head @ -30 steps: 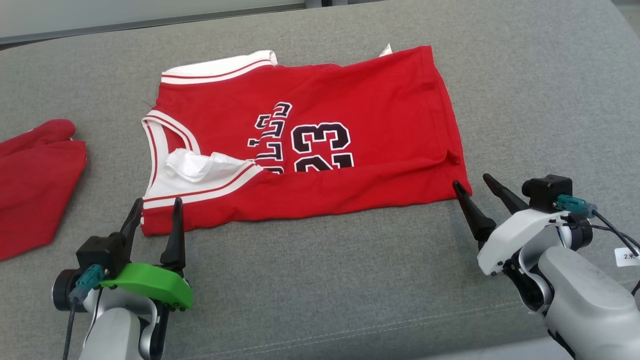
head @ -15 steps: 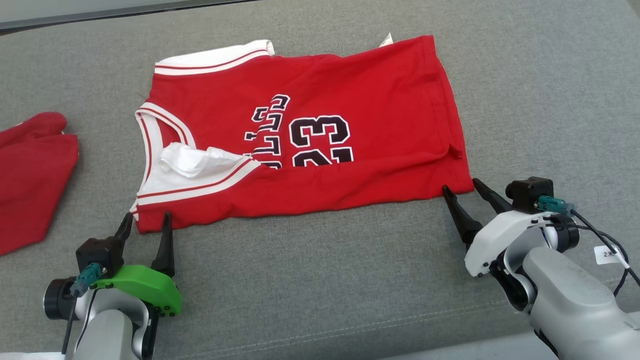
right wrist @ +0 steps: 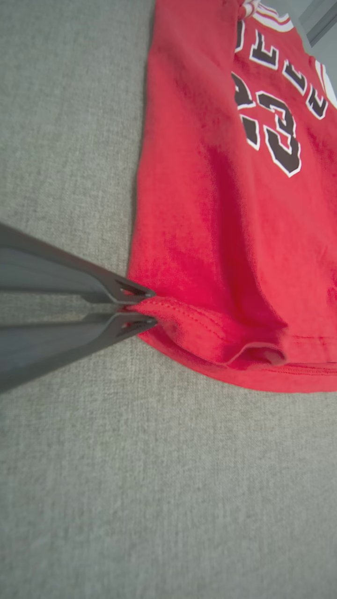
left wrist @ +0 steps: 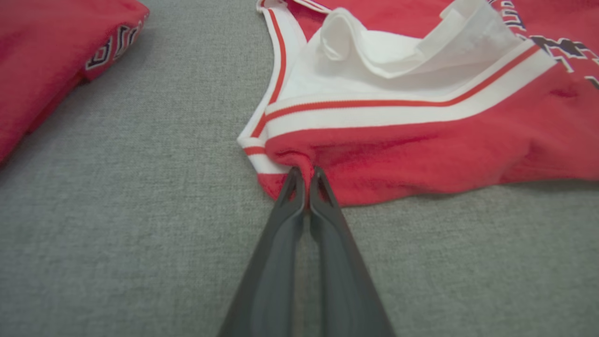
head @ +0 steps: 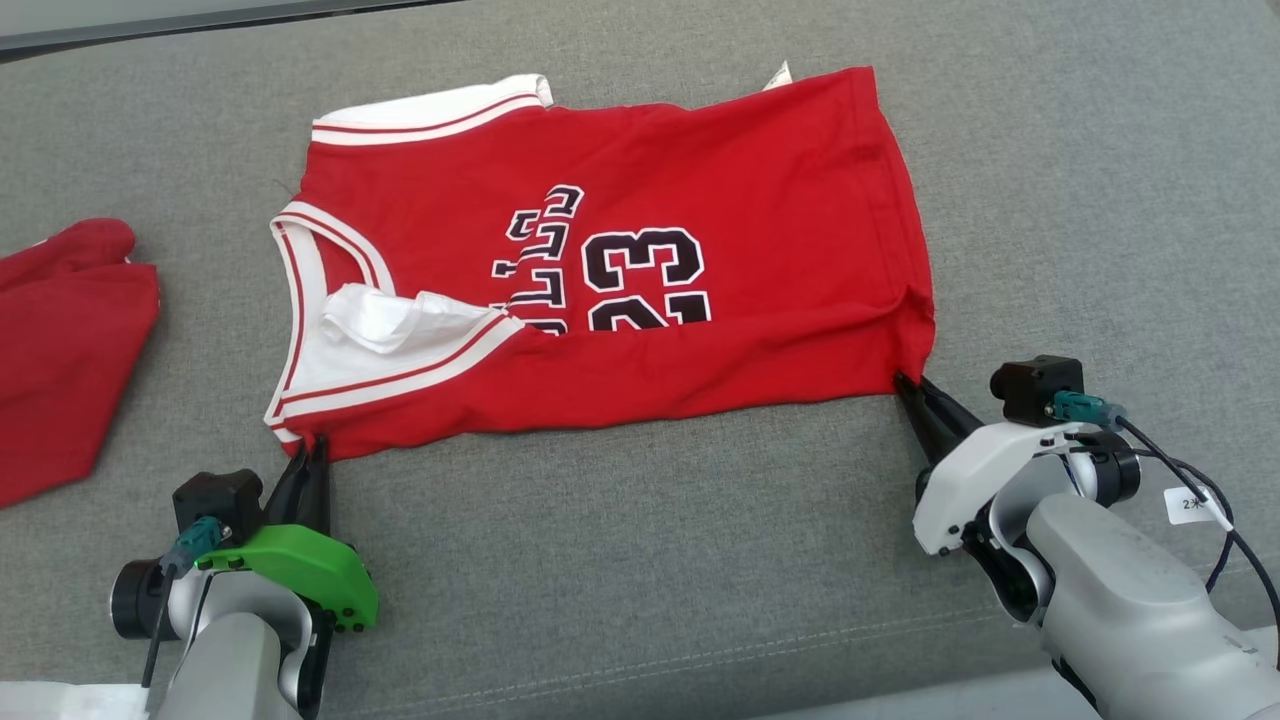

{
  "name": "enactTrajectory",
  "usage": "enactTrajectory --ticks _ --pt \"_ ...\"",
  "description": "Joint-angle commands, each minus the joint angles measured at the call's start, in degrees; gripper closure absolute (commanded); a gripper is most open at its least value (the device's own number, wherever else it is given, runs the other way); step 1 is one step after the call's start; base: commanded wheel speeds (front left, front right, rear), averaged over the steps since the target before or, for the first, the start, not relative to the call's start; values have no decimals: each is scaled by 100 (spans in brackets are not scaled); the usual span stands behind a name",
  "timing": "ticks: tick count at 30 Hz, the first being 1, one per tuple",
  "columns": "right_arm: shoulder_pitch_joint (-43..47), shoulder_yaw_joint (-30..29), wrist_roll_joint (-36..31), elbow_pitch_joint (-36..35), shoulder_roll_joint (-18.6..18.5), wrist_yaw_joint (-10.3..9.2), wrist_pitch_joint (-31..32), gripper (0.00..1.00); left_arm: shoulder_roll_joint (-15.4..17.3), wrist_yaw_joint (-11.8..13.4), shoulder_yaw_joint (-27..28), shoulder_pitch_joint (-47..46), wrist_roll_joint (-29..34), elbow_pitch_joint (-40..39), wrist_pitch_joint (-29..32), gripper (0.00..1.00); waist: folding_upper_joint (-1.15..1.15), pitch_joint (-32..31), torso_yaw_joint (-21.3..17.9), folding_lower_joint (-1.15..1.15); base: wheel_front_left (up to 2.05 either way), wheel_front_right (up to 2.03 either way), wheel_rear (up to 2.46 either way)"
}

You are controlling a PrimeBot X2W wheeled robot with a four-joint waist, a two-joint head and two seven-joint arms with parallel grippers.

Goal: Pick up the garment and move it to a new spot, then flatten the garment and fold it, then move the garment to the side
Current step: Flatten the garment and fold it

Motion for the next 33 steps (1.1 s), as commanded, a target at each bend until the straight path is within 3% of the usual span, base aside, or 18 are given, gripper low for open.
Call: enactTrajectory --ticks 1,20,33 --pt "-21 10 36 24 -7 0 -26 100 13 -18 -5 -35 -34 24 0 100 0 -21 8 0 0 0 0" --pt "993 43 563 -626 -555 -2 -25 100 -71 -18 -203 1087 -364 -631 -6 100 0 -772 9 0 0 0 0" --pt "1714 141 1003 -1048 -752 -2 457 100 -239 80 -189 1896 -501 -1031 -4 100 0 -1151 18 0 0 0 0"
